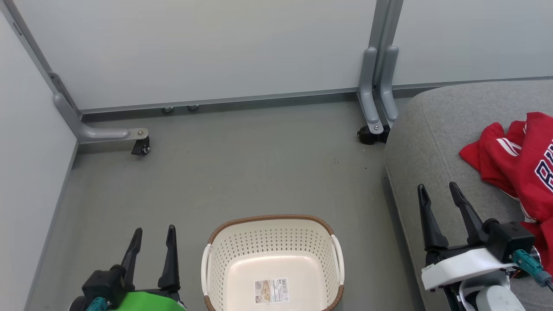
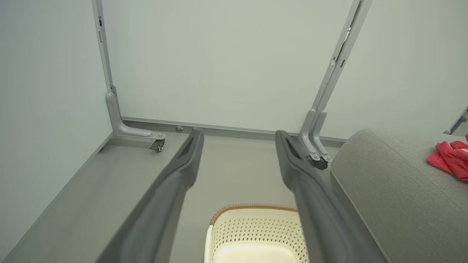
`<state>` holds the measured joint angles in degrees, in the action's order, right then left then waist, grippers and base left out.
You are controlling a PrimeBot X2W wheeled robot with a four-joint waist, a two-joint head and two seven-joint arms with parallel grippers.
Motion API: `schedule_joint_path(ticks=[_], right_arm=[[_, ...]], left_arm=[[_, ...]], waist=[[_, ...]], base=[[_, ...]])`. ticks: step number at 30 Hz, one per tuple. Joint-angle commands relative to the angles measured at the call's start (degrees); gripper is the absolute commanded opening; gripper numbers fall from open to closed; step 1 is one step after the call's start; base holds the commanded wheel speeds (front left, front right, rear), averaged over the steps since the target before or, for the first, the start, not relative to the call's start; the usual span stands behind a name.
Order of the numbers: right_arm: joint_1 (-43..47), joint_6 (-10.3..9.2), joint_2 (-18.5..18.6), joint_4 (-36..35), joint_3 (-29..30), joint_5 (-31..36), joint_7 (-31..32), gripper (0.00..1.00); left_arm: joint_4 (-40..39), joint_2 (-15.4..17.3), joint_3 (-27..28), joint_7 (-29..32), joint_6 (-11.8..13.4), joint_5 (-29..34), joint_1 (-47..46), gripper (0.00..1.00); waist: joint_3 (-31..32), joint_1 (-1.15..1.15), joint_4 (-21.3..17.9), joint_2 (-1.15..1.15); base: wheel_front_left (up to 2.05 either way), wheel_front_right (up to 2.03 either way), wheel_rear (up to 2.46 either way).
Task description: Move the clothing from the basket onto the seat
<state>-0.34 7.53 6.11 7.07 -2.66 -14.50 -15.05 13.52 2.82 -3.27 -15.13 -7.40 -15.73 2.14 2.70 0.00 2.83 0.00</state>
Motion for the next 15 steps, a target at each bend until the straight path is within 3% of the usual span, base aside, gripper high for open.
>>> schedule_joint_path(ticks=[1, 11, 12, 15], right_arm=[[-0.29, -0.09, 0.37, 0.23, 0.12, 0.65, -0.19, 1.0], [-0.51, -0.09, 0.27, 1.47, -0.36, 2.67, -0.19, 1.0], [-0.05, 0.0, 0.17, 1.31, -0.27, 2.44, 0.0, 0.0], [0.51, 0.01, -0.16, 2.6, -0.28, 2.24, 0.13, 0.0]], left_arm=[[0.08, 0.15, -0.21, 0.0, -0.16, -0.35, 1.21, 1.0], [1.28, 0.18, 0.19, 0.0, -0.16, -3.03, 1.0, 1.0], [1.34, -0.03, -0.05, 0.0, -0.01, -2.75, 0.73, 0.0], [2.49, -0.14, -0.33, 0.04, 0.01, -2.89, 1.0, 0.0]], waist=[[0.0, 0.0, -0.03, 0.0], [0.17, 0.0, -0.03, 0.0], [0.17, 0.0, -0.04, 0.0], [0.18, 0.0, -0.05, 0.0]], base=[[0.0, 0.0, 0.0], [0.0, 0.0, 0.0], [0.0, 0.0, 0.0], [0.0, 0.0, 0.0]])
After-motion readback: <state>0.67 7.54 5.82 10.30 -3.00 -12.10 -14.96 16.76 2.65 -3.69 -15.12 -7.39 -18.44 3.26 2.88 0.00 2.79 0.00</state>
